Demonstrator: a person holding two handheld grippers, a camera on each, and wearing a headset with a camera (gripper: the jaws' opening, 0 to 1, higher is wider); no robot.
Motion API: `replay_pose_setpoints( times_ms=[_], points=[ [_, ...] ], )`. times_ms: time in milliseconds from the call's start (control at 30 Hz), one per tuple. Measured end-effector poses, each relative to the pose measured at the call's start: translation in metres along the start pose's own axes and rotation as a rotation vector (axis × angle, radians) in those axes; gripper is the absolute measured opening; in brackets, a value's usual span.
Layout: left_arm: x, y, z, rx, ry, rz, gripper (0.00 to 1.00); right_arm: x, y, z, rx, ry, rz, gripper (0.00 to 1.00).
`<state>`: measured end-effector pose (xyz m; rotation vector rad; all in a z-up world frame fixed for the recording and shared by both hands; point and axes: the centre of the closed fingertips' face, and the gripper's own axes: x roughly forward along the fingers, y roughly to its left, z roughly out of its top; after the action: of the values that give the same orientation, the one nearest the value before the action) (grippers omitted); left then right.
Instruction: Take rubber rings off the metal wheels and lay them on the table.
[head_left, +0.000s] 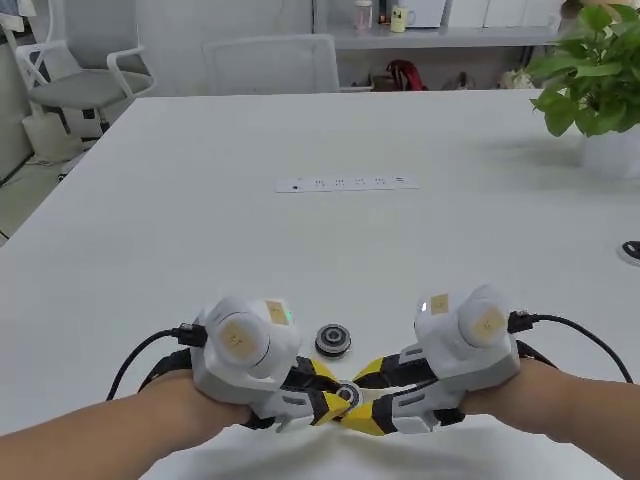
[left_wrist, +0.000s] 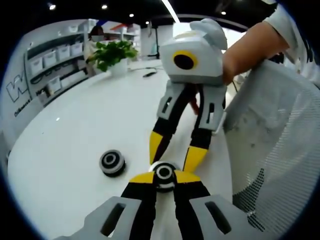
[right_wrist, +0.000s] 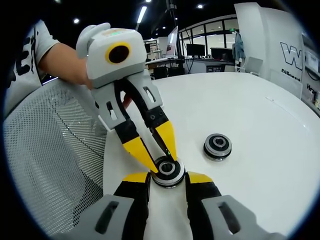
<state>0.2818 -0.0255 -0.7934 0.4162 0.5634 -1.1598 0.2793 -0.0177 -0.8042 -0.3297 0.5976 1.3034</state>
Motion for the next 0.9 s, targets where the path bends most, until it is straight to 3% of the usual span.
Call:
replay_pose_setpoints(
  times_ms=[900],
  points=[
    [-0.0006, -0.0011, -0.0002, -0.007, -0.014, 0.002, 0.13, -0.0067, 0.0013, -0.0067, -0.065, 0.030, 0.002, 0.18]
  ],
)
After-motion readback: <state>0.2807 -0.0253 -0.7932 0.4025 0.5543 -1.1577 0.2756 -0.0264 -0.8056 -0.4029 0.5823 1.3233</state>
